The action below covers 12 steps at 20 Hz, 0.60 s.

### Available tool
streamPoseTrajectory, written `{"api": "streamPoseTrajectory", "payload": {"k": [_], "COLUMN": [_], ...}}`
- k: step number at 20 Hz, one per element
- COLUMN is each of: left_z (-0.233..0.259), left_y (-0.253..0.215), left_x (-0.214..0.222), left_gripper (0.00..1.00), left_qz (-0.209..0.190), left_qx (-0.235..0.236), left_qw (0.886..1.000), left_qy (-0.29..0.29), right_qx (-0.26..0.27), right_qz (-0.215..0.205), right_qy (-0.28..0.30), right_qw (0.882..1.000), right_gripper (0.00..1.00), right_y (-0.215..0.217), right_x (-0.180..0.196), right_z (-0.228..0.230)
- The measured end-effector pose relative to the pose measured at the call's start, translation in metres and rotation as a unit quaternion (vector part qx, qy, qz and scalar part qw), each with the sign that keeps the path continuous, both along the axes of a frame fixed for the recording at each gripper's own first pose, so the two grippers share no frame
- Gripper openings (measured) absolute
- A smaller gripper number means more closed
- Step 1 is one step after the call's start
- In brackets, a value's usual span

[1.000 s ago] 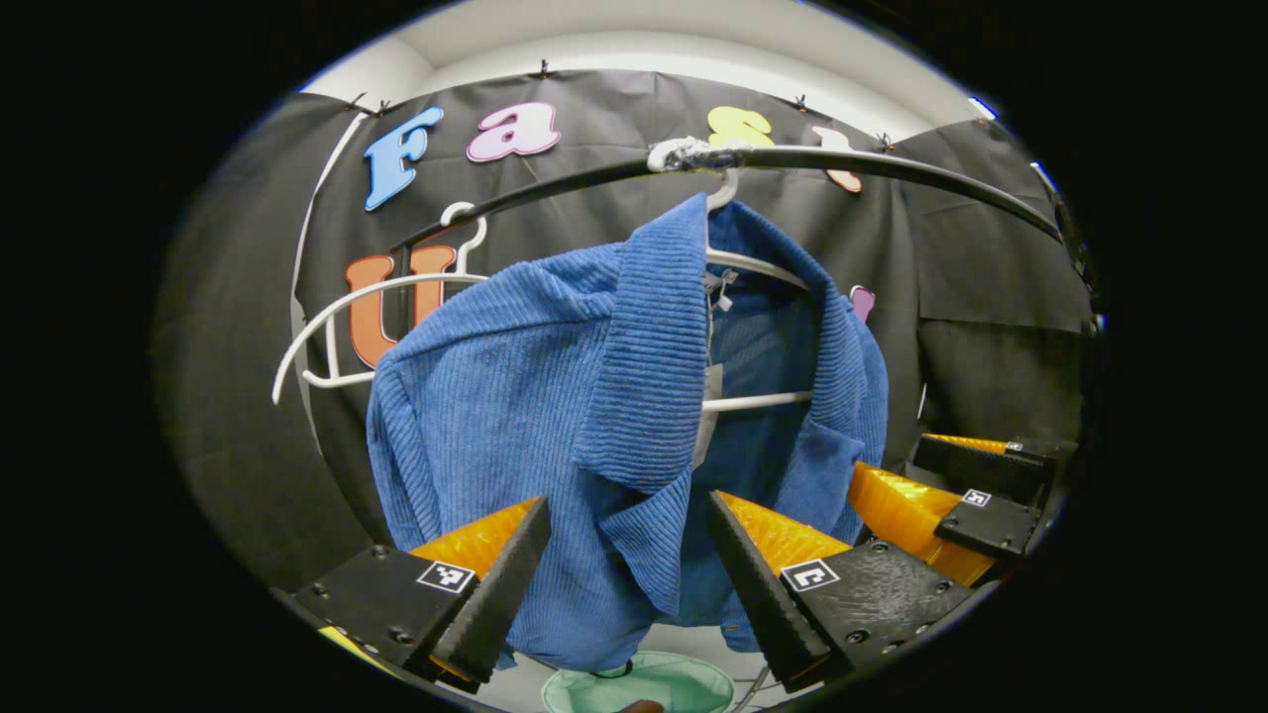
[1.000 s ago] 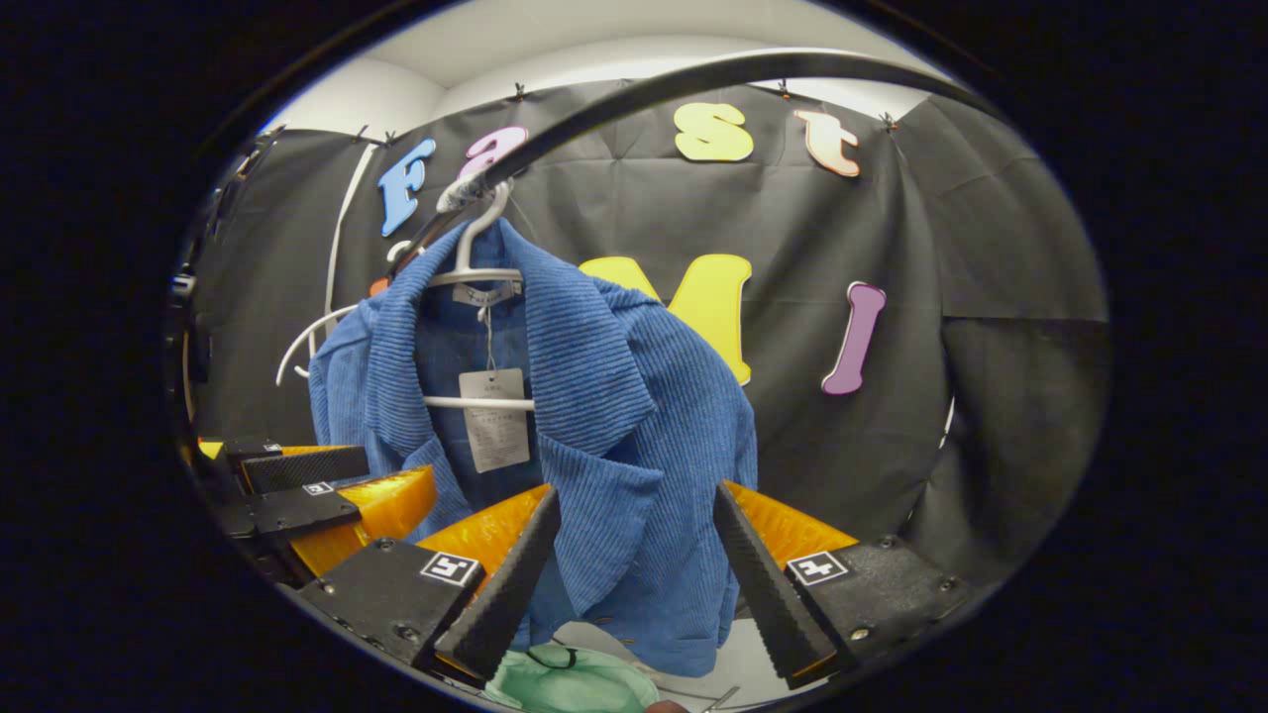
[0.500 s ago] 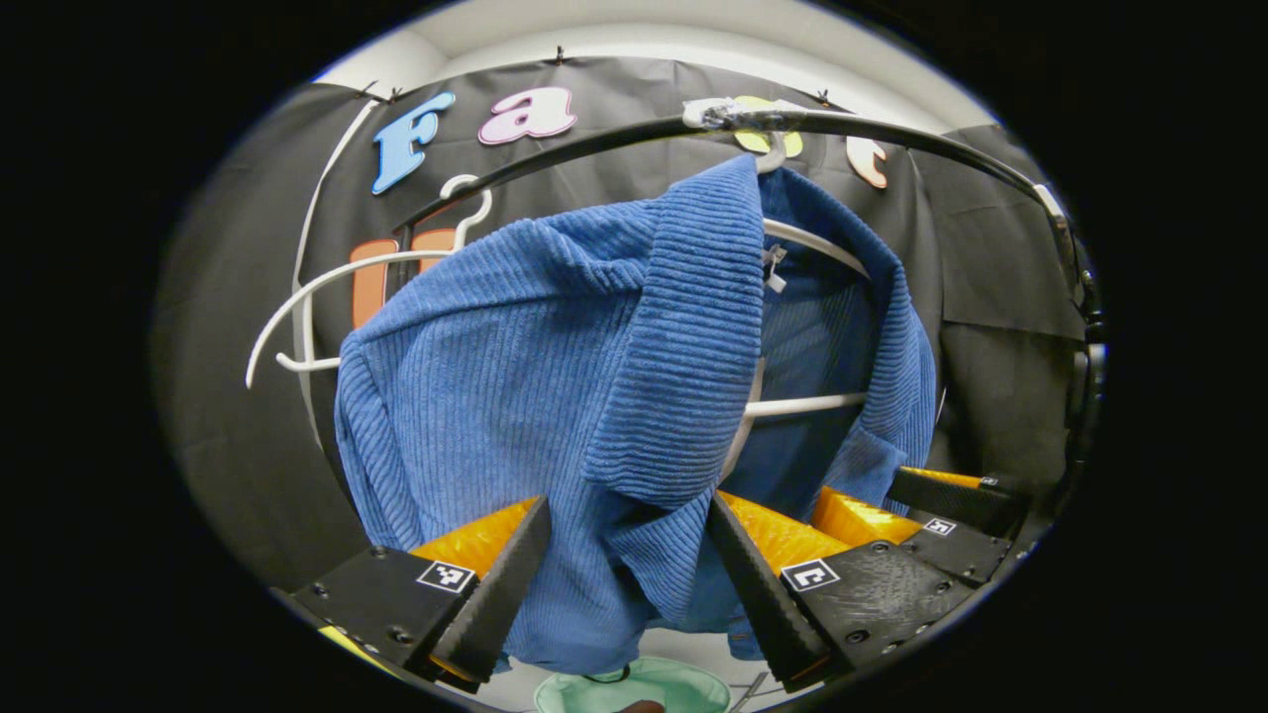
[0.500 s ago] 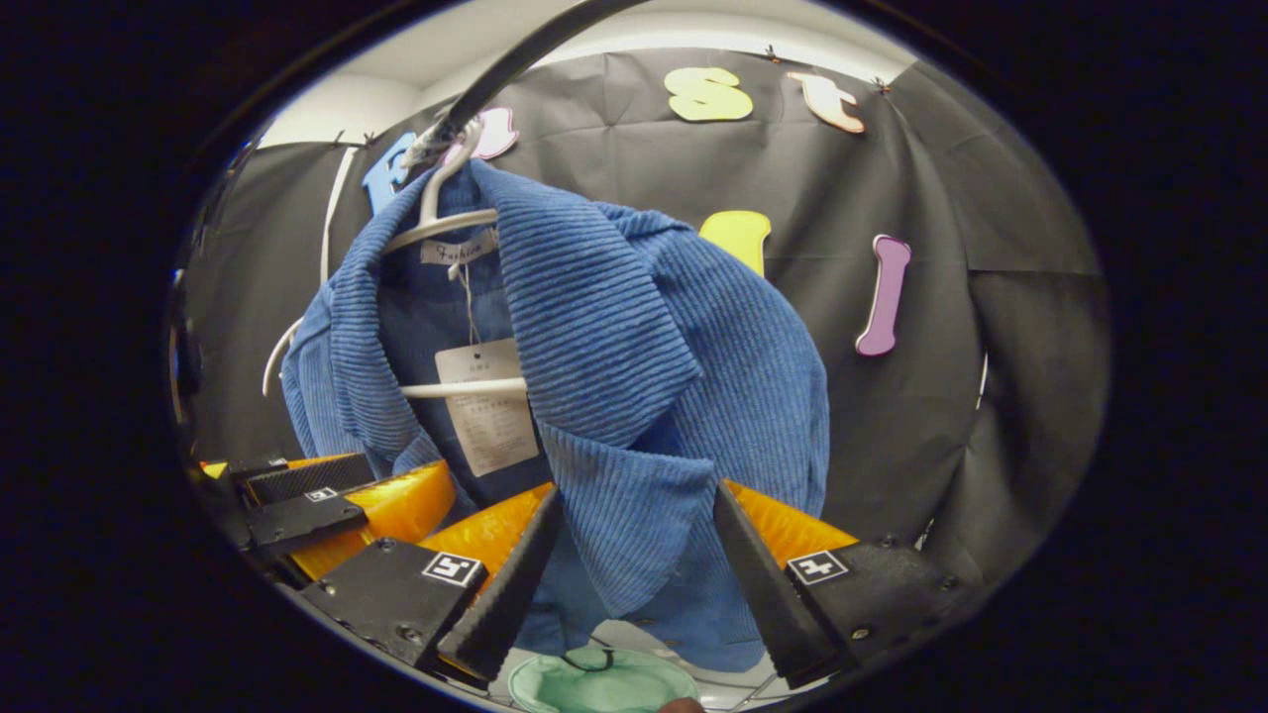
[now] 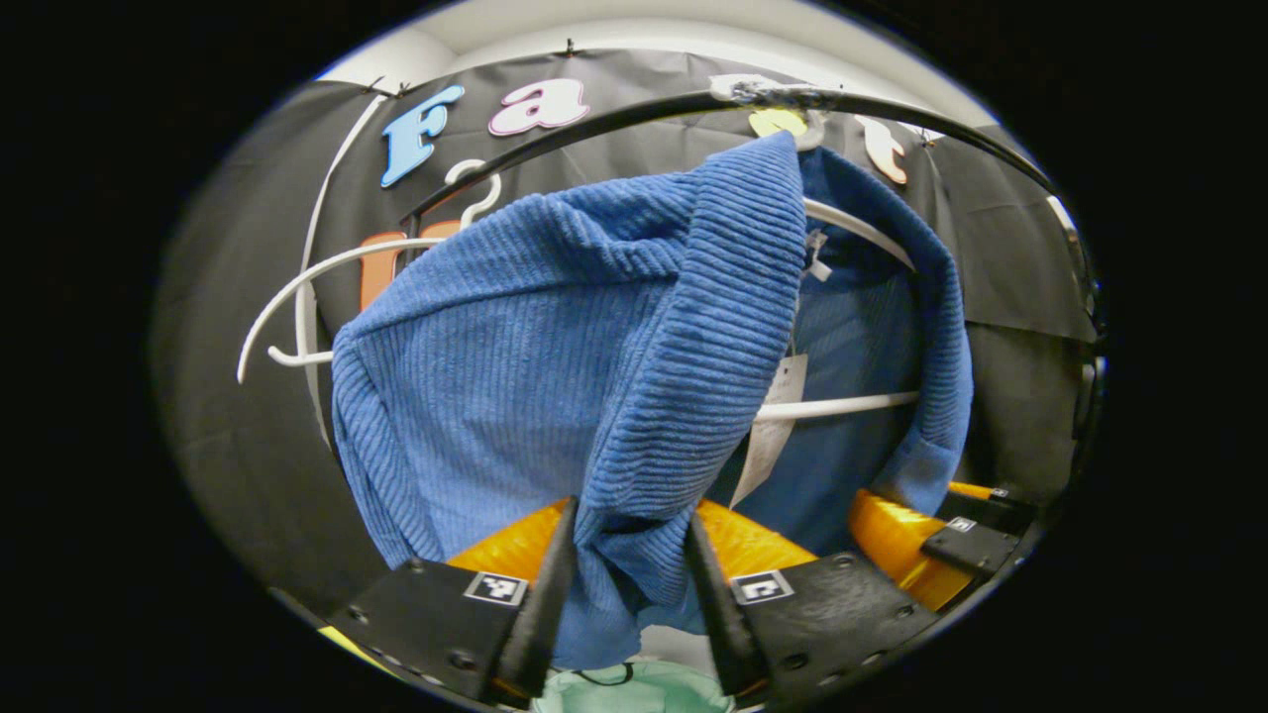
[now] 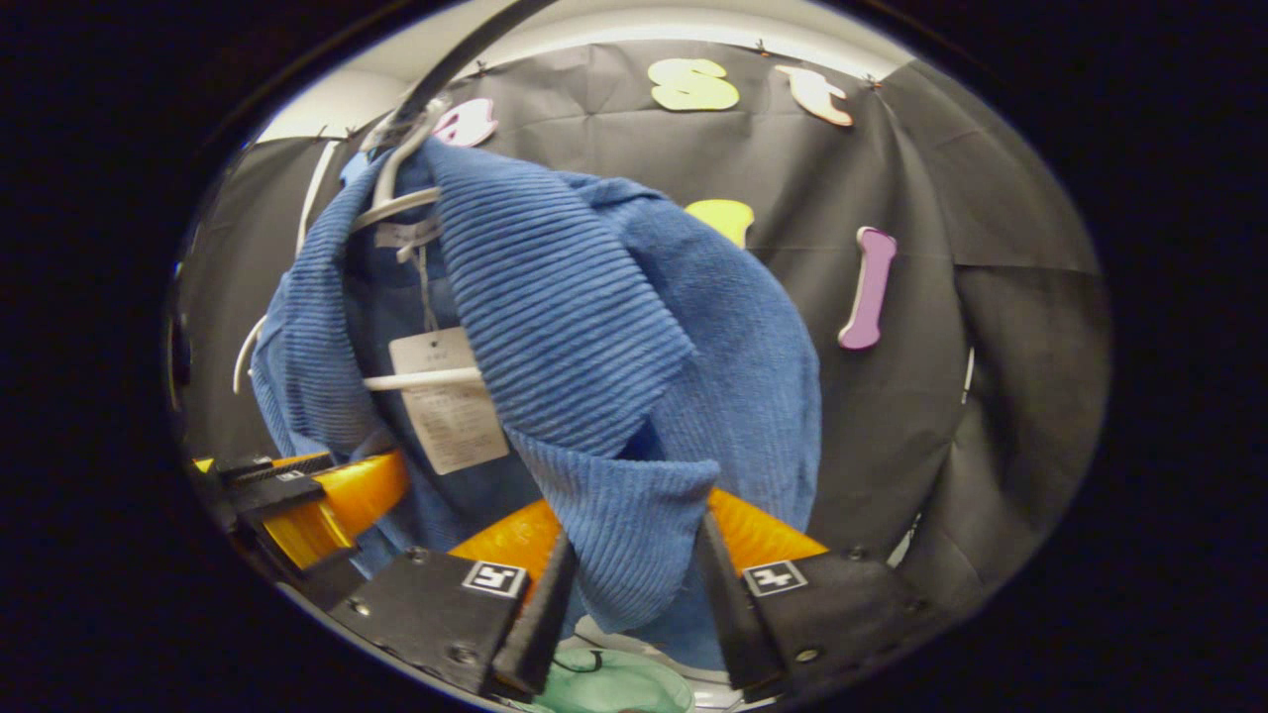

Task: Grasp the clothes on the hanger with both hands and then place them into the laundry hamper below.

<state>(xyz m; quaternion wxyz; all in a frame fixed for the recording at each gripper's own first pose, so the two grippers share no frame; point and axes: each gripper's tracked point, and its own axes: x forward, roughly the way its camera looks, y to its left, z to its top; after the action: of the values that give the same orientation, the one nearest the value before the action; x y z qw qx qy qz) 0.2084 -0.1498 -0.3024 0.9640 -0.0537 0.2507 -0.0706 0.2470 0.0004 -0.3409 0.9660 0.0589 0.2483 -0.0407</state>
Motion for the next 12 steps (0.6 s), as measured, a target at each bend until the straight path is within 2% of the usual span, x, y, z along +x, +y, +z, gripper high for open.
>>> {"api": "streamPoseTrajectory", "payload": {"k": [3, 6, 10, 11, 12], "left_z": [0.007, 0.016, 0.029, 0.032, 0.038], "left_y": [0.005, 0.013, 0.031, 0.034, 0.04], "left_x": [-0.004, -0.007, -0.015, -0.018, -0.025], "left_gripper": [0.19, 0.05, 0.05, 0.1, 0.05], "left_qz": [0.008, 0.008, 0.008, 0.007, 0.009], "left_qx": [-0.033, -0.062, -0.071, -0.07, -0.07], "left_qw": [0.999, 0.998, 0.997, 0.997, 0.998], "left_qy": [0.002, 0.008, 0.012, 0.01, 0.007], "right_qx": [0.033, 0.075, 0.1, 0.102, 0.104], "right_qz": [-0.024, -0.025, -0.036, -0.038, -0.041], "right_qy": [-0.016, -0.021, -0.039, -0.042, -0.046], "right_qw": [0.999, 0.997, 0.994, 0.993, 0.993], "right_gripper": [0.29, 0.19, 0.13, 0.12, 0.12], "right_y": [-0.018, -0.027, -0.045, -0.049, -0.054], "right_x": [-0.002, -0.001, -0.004, -0.005, -0.005], "right_z": [0.011, 0.016, 0.036, 0.039, 0.044]}}
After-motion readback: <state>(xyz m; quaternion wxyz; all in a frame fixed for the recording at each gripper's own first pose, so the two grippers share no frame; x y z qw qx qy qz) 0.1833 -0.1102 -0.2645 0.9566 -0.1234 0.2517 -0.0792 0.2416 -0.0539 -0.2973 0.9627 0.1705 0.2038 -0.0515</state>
